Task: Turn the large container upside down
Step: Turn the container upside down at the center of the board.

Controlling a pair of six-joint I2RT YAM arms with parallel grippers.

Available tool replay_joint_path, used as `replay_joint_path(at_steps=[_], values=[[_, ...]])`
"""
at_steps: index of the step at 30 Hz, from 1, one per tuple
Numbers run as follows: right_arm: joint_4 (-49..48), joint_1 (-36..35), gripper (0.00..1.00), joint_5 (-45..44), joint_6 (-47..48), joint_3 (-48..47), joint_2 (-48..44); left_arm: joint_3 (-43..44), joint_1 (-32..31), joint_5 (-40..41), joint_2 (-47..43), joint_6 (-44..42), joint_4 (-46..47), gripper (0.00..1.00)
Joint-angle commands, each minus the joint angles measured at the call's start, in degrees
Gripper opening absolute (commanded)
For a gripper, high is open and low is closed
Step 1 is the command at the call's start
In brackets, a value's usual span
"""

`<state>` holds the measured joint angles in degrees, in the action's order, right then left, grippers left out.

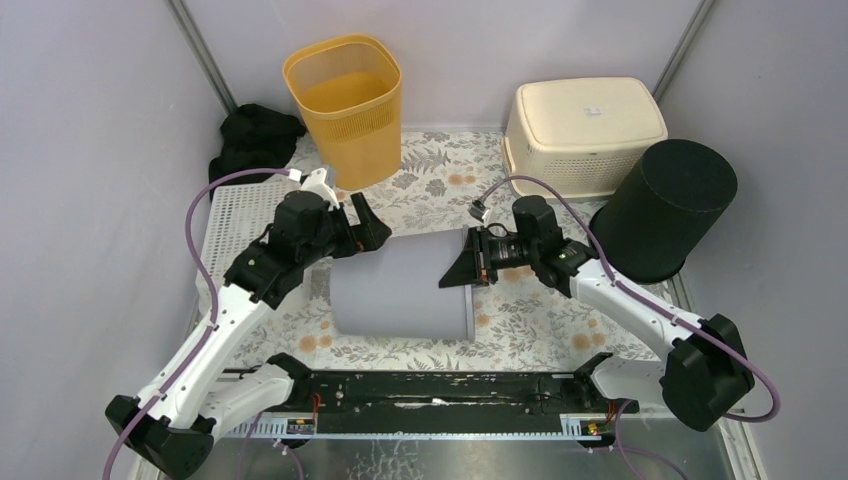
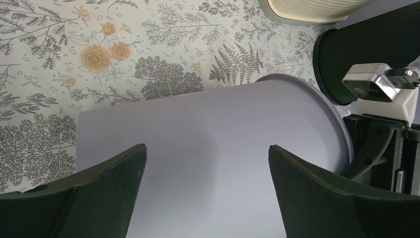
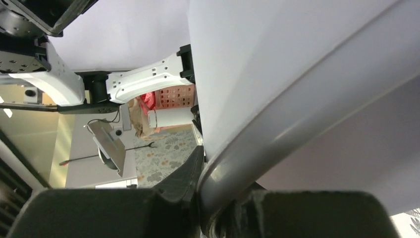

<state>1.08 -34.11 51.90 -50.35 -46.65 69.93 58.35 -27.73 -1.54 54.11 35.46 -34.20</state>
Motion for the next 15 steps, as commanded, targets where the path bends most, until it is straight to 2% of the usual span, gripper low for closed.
replay_joint_path(at_steps=[1,9,15], values=[[-9.57,-0.09,0.03,5.76,-6.26,1.81,0.76,3.62,0.49,-2.10,-0.25,-0.92,1.17,1.00],[-27.08,-0.08,0.01,5.21,-16.16,1.71,2.60,13.79,0.53,-0.89,-3.27,-2.88,-6.52,1.00],[-42.62,-0.08,0.00,4.24,-24.60,0.28,7.70,20.74,0.56,0.99,-4.62,-4.60,-12.36,1.00]])
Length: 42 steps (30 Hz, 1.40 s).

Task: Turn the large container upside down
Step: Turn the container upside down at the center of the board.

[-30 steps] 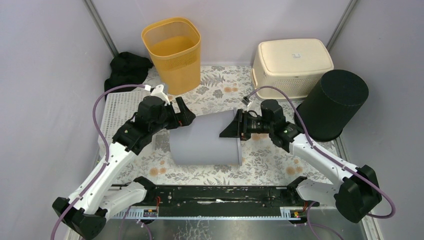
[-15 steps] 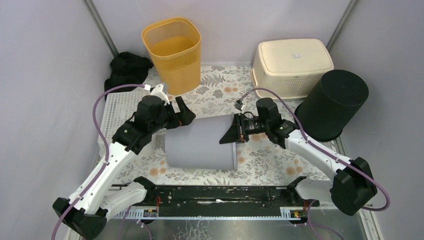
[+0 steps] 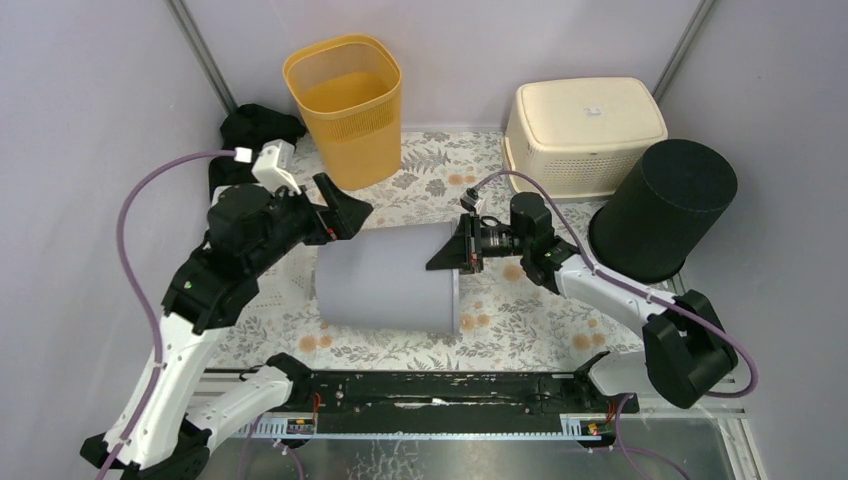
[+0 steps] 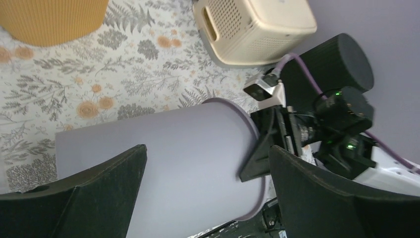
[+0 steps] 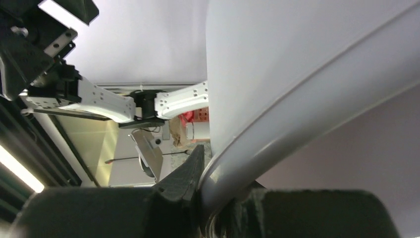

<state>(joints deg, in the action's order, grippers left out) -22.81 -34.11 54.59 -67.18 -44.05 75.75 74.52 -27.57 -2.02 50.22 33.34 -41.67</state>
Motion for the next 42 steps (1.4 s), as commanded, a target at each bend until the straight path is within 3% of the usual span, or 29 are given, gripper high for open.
replay_joint_path(at_steps=[1,11,28,42], values=[[-22.66,-0.16,0.00,1.37,-9.88,-2.35,2.94,5.71,0.41,1.57,-0.62,-2.69,-5.73,1.00],[-74.22,-0.10,0.00,-3.49,-40.78,-7.06,24.42,10.29,0.35,2.75,-1.30,-2.94,-8.84,1.00],[-75.02,-3.52,0.00,-5.94,-42.96,-32.49,43.33,11.06,0.39,3.17,-1.02,-2.23,-9.92,1.00],[-75.02,-5.83,0.00,-7.49,-43.07,-39.48,51.43,14.09,0.33,2.81,0.02,-2.05,-10.10,1.00]])
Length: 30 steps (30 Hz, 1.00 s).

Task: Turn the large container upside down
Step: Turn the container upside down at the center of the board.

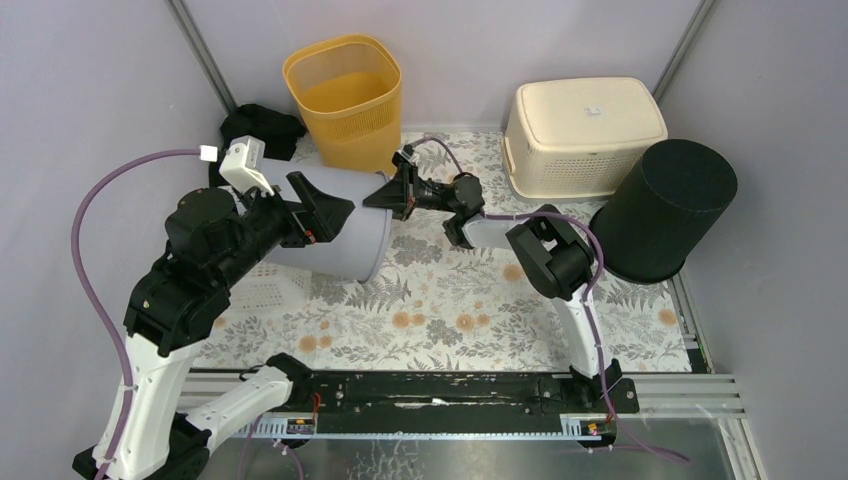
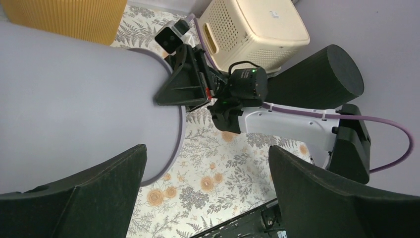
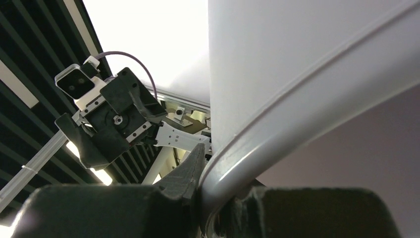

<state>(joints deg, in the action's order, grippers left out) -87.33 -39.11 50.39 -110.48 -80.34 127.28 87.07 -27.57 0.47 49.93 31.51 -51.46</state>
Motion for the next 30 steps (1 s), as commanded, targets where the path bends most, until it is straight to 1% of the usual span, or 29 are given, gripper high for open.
replay_joint_path(at_steps=[1,7,9,11,14,15,18,22,30], values=[[-10.56,-0.87,0.00,-3.54,0.83,-2.66,0.16,1.35,0.36,0.44,0.27,-0.22,-0.26,1.00],[-10.62,-0.90,0.00,-4.51,4.15,-1.38,2.77,-0.52,0.36,0.48,0.03,-0.13,0.39,1.00],[-10.61,-0.96,0.00,-4.40,3.59,-1.21,3.91,-0.58,0.33,0.65,-0.05,-0.28,0.40,1.00],[-10.59,-0.84,0.11,-4.01,3.55,-0.25,4.36,-0.58,0.39,0.90,-0.14,-0.43,0.34,1.00],[-10.52,-0.83,0.34,-3.41,4.47,2.60,3.85,-0.80,0.37,1.17,-0.30,-0.48,0.25,1.00],[-10.51,-0.87,0.38,-3.35,4.82,3.65,3.59,-0.96,0.36,1.19,-0.26,-0.48,0.30,1.00],[-10.56,-0.79,0.45,-3.06,5.73,6.90,3.13,-1.49,0.40,1.15,-0.35,-0.39,0.50,1.00],[-10.57,-0.67,0.50,-2.46,7.09,10.17,2.10,-1.55,0.38,1.28,-0.31,-0.48,0.66,1.00],[-10.43,1.43,0.52,-1.61,10.20,18.20,-0.49,-1.71,0.31,1.24,-0.32,-0.48,0.65,1.00]])
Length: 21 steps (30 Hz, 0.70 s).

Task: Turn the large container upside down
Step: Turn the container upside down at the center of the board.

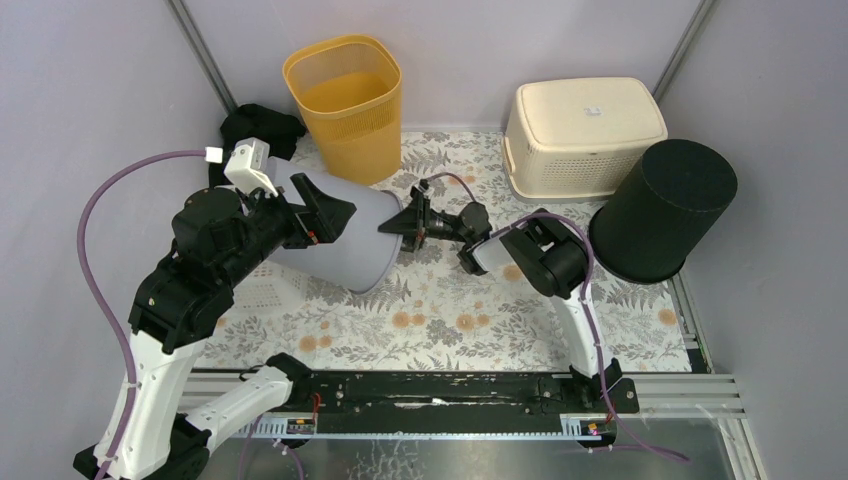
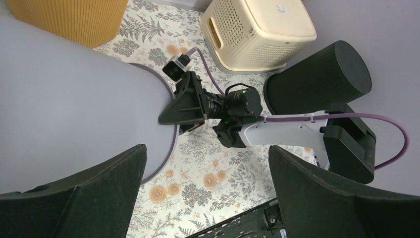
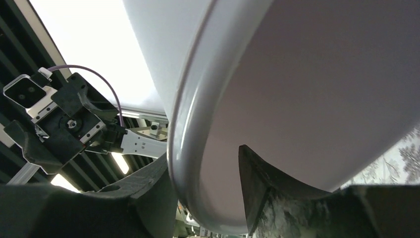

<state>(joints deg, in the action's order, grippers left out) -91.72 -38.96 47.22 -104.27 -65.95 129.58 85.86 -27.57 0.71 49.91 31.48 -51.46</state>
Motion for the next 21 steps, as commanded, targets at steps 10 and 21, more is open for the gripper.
replay_joint_path(at_steps=[10,21], values=[[-6.10,3.82,0.52,1.71,7.49,12.70,-5.48,-1.34,0.33,0.53,-0.01,-0.20,1.51,1.00],[-5.71,6.21,0.55,1.74,11.14,21.16,-5.27,-2.54,0.36,0.16,0.28,-0.28,2.24,1.00]])
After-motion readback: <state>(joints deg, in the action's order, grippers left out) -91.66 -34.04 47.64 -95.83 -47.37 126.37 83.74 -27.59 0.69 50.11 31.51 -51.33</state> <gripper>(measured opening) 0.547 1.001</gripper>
